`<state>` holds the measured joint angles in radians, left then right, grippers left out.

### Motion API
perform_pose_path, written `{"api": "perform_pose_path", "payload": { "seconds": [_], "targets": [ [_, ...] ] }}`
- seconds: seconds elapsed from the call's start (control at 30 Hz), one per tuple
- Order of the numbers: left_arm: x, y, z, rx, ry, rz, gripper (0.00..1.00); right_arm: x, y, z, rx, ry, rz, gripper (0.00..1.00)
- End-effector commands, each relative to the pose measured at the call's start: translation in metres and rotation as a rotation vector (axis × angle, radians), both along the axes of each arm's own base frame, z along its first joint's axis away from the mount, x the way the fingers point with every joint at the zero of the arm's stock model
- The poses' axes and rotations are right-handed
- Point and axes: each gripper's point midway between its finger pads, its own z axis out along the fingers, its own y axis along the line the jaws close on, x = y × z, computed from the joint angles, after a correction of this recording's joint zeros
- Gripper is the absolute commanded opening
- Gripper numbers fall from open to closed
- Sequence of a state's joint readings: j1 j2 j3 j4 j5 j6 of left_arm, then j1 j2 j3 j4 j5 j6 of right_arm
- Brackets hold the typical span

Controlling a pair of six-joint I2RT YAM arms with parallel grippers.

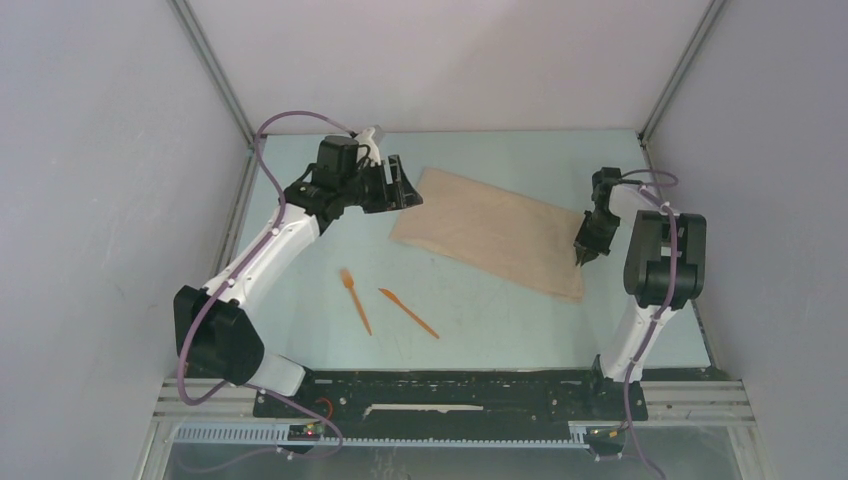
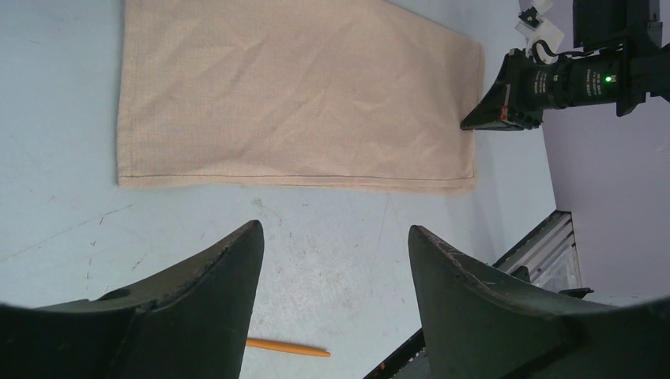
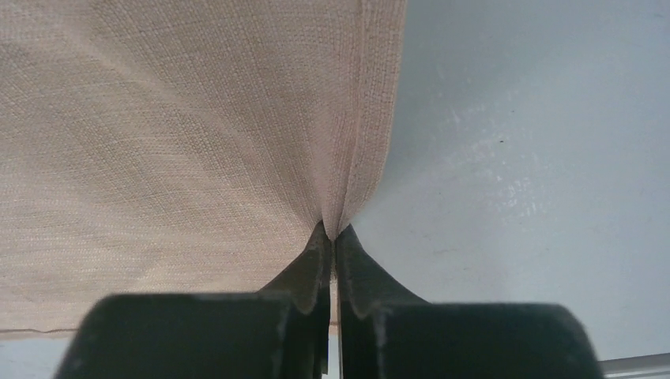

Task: Fold the napkin into a case and place the utensils inside
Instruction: Pick up the rectangle-folded napkin from the center of the board.

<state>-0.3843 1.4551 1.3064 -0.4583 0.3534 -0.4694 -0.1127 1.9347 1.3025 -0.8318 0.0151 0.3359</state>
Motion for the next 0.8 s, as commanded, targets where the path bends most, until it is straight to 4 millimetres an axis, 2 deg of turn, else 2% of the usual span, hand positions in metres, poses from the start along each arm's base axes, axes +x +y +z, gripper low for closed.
{"api": "perform_pose_path", "payload": {
  "seconds": [0.0,0.1,0.2,0.33,0.43,0.63,0.7,0.77],
  "targets": [
    [-0.003,0.000,0.023,-0.038,-0.058,-0.013,0.74,0.010,-0.012,-0.005,-0.088,-0.051,-0.012,0.00],
    [-0.003,0.001,0.024,-0.039,-0.060,-0.012,0.74,0.001,-0.021,0.003,-0.140,-0.036,0.012,0.00],
    [-0.004,0.000,0.026,-0.044,-0.063,-0.016,0.74,-0.016,-0.034,0.005,-0.198,0.012,0.027,0.00],
    [-0.006,-0.001,0.029,-0.056,-0.066,-0.021,0.74,-0.048,-0.062,0.000,-0.262,0.129,-0.016,0.00],
    [-0.007,-0.002,0.030,-0.064,-0.068,-0.021,0.74,-0.062,-0.085,0.005,-0.338,0.161,-0.052,0.00],
    [-0.009,-0.003,0.032,-0.075,-0.069,-0.028,0.74,-0.072,-0.128,0.037,-0.520,0.198,-0.079,0.00],
    [-0.009,-0.003,0.034,-0.077,-0.072,-0.028,0.74,-0.064,-0.127,0.045,-0.552,0.186,-0.052,0.00],
    [-0.010,-0.003,0.034,-0.077,-0.073,-0.028,0.74,-0.052,-0.118,0.050,-0.571,0.168,0.011,0.00]
  ]
}}
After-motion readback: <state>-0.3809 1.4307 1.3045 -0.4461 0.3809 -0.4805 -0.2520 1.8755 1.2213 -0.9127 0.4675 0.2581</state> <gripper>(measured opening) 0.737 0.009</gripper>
